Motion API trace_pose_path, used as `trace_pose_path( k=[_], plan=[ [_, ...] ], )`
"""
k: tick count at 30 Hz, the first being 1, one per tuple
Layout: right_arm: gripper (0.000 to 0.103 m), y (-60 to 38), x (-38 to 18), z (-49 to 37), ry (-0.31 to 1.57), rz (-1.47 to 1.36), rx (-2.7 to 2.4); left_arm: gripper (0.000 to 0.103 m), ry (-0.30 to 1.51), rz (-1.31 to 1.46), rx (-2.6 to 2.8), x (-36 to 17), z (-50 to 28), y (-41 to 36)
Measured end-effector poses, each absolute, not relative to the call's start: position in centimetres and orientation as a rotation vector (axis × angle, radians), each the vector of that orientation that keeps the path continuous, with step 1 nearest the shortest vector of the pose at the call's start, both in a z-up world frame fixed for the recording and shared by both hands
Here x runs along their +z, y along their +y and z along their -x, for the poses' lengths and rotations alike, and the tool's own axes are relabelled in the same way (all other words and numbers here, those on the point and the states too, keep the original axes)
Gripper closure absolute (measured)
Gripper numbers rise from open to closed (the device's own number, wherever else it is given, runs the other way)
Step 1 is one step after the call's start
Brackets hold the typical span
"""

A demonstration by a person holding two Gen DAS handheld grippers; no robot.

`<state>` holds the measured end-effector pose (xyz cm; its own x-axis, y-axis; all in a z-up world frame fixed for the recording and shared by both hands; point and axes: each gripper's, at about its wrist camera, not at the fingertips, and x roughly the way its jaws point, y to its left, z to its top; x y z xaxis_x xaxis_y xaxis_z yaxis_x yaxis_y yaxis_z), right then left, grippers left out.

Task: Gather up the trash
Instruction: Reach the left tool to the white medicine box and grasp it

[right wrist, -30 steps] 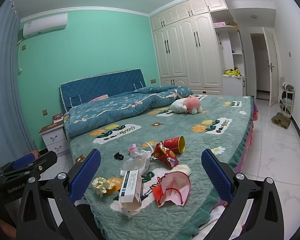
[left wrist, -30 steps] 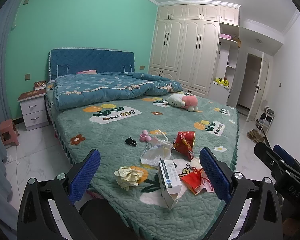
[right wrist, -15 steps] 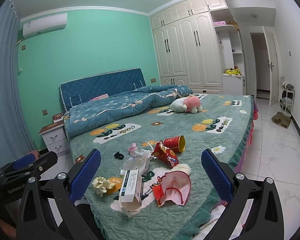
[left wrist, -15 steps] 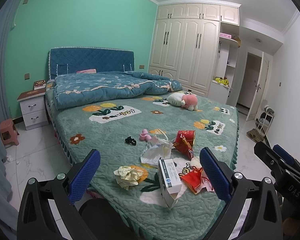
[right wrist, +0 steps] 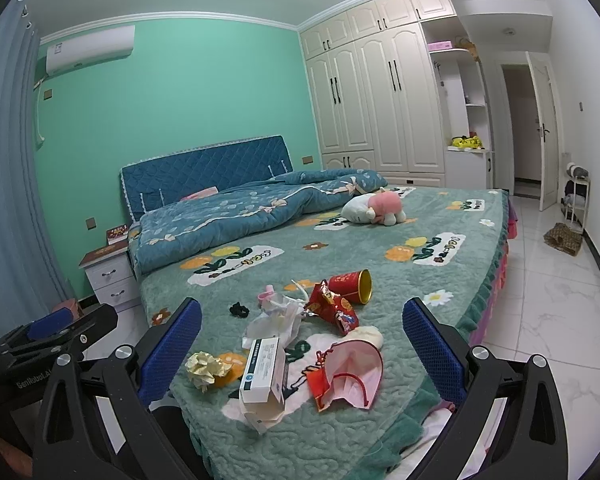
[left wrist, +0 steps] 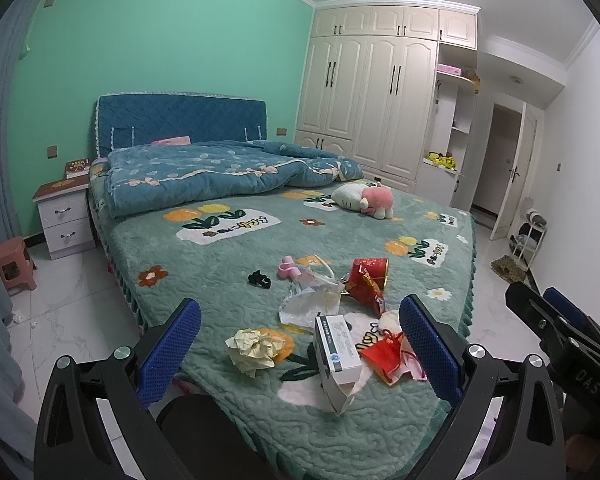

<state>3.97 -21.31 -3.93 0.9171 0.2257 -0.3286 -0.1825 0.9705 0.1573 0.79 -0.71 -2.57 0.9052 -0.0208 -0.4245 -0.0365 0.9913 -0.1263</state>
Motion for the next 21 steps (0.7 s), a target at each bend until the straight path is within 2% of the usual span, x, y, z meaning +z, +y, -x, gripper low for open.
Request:
trace_pose_path(
  k=[21],
  plan=[
    [0.005,-22.3,-5.0,-4.6,0.437,-0.164,0.249,0.006,0.551,0.149,-0.059,-2.4,-1.2,-1.0]
  ],
)
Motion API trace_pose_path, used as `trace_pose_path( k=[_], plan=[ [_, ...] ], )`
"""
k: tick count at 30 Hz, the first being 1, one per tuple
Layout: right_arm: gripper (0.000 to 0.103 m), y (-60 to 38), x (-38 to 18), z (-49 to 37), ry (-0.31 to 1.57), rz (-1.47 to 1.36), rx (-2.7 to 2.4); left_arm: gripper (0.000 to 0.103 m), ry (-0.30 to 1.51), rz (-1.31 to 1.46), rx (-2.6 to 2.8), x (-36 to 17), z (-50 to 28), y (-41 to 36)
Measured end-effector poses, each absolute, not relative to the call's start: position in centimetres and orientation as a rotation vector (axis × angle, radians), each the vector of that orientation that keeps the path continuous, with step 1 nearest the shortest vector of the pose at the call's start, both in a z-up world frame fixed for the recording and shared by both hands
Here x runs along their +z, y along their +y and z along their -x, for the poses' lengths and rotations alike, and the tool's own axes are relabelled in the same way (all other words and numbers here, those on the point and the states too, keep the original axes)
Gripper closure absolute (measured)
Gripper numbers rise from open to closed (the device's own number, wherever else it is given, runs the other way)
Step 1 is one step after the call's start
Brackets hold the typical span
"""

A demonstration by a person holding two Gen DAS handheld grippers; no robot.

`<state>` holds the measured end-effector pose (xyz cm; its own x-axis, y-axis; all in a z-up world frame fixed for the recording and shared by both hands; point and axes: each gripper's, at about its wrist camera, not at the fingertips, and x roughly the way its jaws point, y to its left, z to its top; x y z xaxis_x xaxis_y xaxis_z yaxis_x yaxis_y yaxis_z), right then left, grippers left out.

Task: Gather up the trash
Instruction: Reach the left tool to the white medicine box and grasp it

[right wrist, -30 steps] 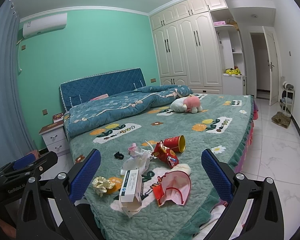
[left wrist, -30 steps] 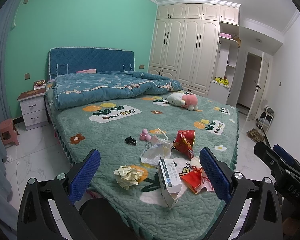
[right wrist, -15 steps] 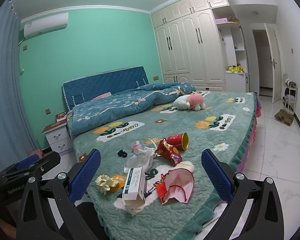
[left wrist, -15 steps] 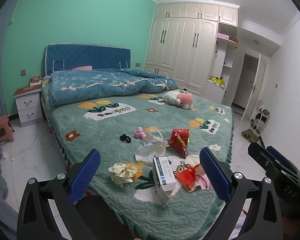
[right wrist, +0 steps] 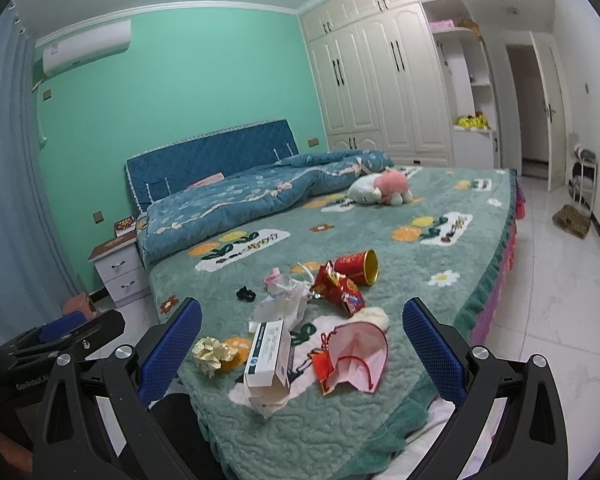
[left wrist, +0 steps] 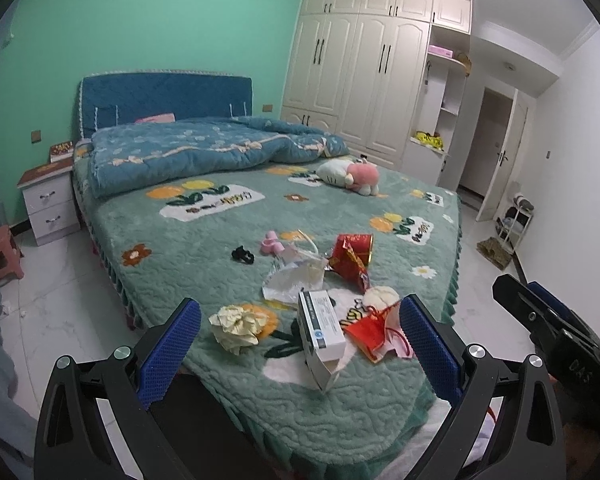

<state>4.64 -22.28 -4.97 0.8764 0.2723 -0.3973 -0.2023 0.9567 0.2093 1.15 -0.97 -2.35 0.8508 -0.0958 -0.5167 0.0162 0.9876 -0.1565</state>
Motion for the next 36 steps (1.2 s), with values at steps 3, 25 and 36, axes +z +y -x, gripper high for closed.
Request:
trace_pose_path(
  k=[3,25,36],
  plan=[
    [0.005,-22.7,-5.6,-5.2,0.486,-0.172,0.252,0.006,0.581,0.14,-0.066,-2.6,-1.5,-1.0],
    [0.005,-23.8,-9.6,-10.8,0.738,-0.215,0.256,0.006,0.907,0.173,-0.21,-7.3,-9.7,-3.7],
    [0.005,-24.1,-11.7,-14.1,0.821,-0.161,0.203,0.006,1.049,0.142,-0.183,-11.5,-15.0,-4.7]
  ],
)
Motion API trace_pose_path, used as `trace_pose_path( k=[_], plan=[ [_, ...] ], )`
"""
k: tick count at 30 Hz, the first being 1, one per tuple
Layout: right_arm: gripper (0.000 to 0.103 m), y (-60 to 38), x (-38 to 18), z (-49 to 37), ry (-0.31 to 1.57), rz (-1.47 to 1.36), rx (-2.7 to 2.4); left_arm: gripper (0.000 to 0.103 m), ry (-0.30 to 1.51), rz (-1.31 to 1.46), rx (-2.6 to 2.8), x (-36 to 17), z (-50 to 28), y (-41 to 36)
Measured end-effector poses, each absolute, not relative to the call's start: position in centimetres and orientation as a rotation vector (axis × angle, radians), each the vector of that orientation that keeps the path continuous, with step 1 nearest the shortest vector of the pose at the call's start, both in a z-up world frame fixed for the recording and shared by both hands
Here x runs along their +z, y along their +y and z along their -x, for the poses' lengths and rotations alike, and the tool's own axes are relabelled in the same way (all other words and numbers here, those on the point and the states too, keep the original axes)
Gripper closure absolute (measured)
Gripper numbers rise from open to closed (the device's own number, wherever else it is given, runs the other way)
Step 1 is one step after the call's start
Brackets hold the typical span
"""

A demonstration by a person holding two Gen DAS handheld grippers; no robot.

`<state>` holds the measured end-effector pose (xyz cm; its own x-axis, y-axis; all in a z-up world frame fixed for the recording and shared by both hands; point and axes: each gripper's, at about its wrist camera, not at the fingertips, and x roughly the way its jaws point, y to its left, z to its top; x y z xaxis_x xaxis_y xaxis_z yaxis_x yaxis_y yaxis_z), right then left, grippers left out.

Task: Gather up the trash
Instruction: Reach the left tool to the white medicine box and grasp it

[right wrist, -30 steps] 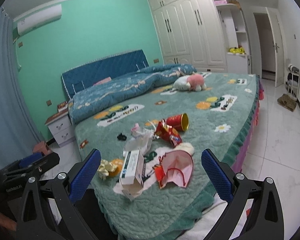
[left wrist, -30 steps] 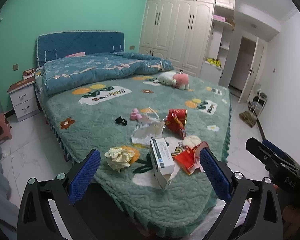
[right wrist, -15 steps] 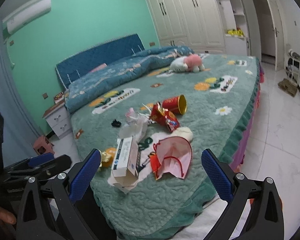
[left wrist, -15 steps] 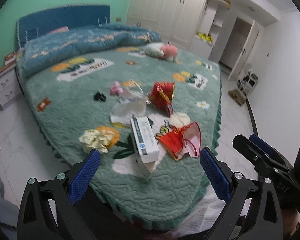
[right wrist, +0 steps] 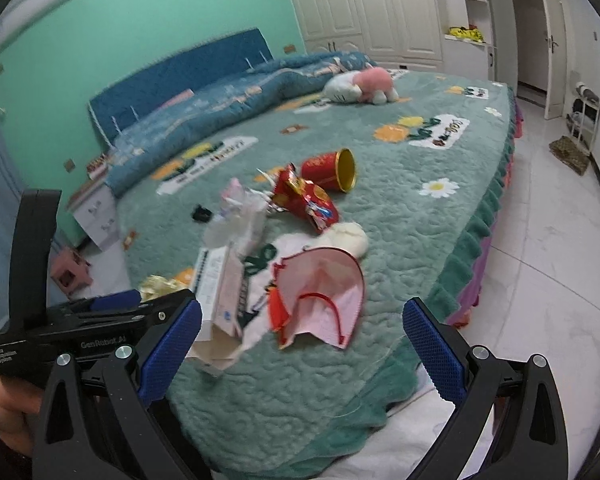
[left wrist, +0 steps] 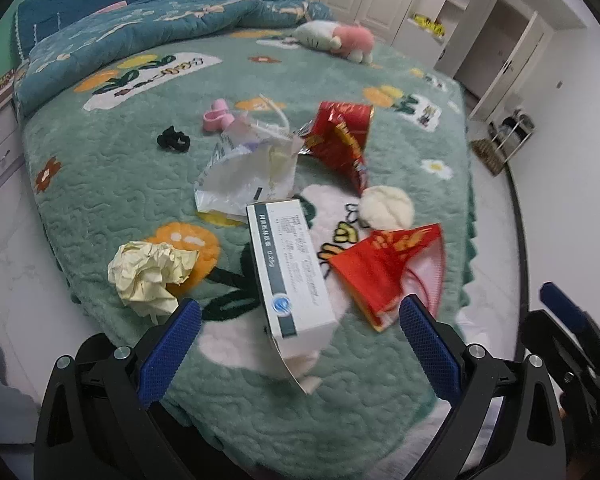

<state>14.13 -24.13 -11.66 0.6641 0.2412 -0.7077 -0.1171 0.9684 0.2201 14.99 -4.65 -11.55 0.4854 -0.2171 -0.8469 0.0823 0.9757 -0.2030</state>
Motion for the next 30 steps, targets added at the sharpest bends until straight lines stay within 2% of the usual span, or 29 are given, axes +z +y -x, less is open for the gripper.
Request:
trace_pose_path(
  k=[9,12,16,24,30],
  plan=[
    [0.005,-23.8,-13.1,-16.3,0.861,-0.192,0.239,0.006,1.12,0.134,-0.163,-14.4,-17.8,-4.8],
    [0.005,-24.1,-13.6,-16.9,0.873,-0.21,0.235,0.025,1.154,0.134,-0.175,-15.5,-18.5,-4.8],
    [0.005,-24.5,-14.2,-17.7,0.89,-0.233,0.227,0.033,1.188,0.153,-0.192,-16.4,-19.2,-4.8],
    [0.004,-24.4,-15.4,-19.2,0.92,-0.249,0.223,0.057,1.216,0.141,-0.214,-17.5,-20.1,-4.8],
    [0.004,-24.1,-16.5,-20.5,0.952,-0.25,0.238,0.058,1.205,0.123,-0.237,-16.9,-19.6,-4.1]
  ],
)
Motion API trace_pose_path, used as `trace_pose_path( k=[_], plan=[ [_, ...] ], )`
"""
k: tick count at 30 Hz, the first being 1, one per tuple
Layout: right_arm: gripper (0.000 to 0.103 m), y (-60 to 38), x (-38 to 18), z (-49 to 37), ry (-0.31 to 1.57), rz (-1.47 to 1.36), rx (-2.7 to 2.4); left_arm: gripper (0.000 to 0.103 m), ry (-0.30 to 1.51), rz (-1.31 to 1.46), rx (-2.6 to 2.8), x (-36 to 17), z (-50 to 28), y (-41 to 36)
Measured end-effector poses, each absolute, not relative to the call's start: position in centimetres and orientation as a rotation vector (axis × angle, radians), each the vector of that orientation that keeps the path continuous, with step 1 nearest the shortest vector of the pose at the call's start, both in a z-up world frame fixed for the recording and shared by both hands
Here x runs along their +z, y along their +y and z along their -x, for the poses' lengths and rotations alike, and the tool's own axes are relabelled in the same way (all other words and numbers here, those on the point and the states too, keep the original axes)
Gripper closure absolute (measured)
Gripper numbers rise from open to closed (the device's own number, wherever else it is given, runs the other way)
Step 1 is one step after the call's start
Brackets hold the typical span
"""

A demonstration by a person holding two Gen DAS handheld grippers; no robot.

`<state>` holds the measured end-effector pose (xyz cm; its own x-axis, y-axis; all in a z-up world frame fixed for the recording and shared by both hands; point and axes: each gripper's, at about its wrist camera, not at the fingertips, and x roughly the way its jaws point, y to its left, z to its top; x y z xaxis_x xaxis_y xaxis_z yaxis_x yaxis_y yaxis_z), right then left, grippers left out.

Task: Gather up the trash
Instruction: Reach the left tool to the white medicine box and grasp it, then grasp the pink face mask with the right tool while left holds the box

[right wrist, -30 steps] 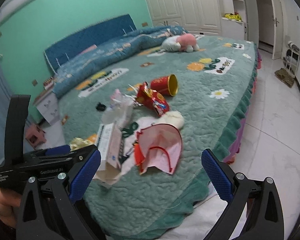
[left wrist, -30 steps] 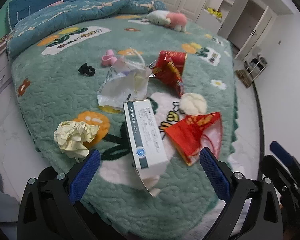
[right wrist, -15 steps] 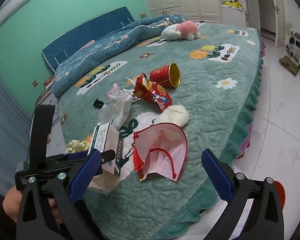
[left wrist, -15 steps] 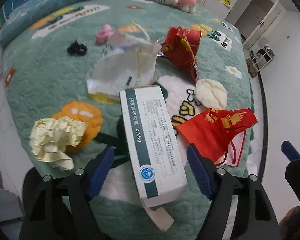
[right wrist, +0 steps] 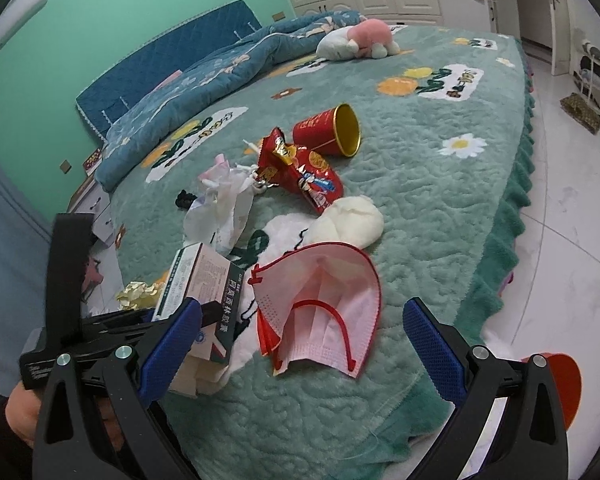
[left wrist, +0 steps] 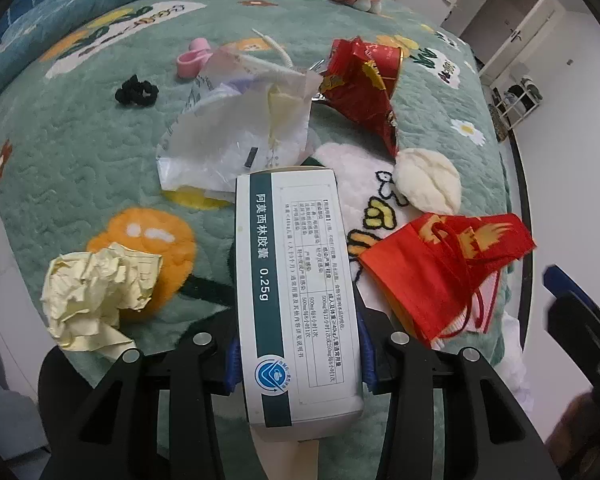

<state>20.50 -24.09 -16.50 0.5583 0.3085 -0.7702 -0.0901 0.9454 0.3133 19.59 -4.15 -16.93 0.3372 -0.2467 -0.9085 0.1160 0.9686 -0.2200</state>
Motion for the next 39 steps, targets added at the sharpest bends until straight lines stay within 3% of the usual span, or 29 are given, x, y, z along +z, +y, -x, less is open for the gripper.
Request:
trace_pose_path(
  k=[9,13,18,21,23,26,39],
  plan=[
    [0.005,-23.1,-19.1,-23.3,1.019,-0.168,0.237,0.058,1.192,0.094,-0.246,-16.2,-19.5,-4.1],
    [0.019,-23.2,-21.0,-24.5,1.086,-0.184,0.247,0.058,1.196,0.091,-0.254,-16.5,-19.9,-4.4],
    [0.027,-23.3,-22.6,-25.2,1.135,-0.208,0.247,0.058,1.213,0.095,-0.26,-17.2,-20.3,-4.4],
    [0.051,-23.1,-23.0,-25.3,1.139,-0.183,0.257,0.058,1.217,0.096,-0.262,-17.5,-20.5,-4.4],
    [0.079,-23.1,-23.1,-25.4,1.144,-0.203,0.285,0.058,1.216,0.093,-0.265,-17.5,-20.6,-4.5],
    [0.094,-23.0,-23.0,-25.4,1.14,-0.209,0.315,0.058,1.213,0.094,-0.271,-17.4,-20.5,-4.5],
    [0.098,-22.6,-18.1,-21.4,1.034,-0.24,0.412,0.058,1.14,0.089,-0.26,-13.9,-17.4,-3.8]
  ],
)
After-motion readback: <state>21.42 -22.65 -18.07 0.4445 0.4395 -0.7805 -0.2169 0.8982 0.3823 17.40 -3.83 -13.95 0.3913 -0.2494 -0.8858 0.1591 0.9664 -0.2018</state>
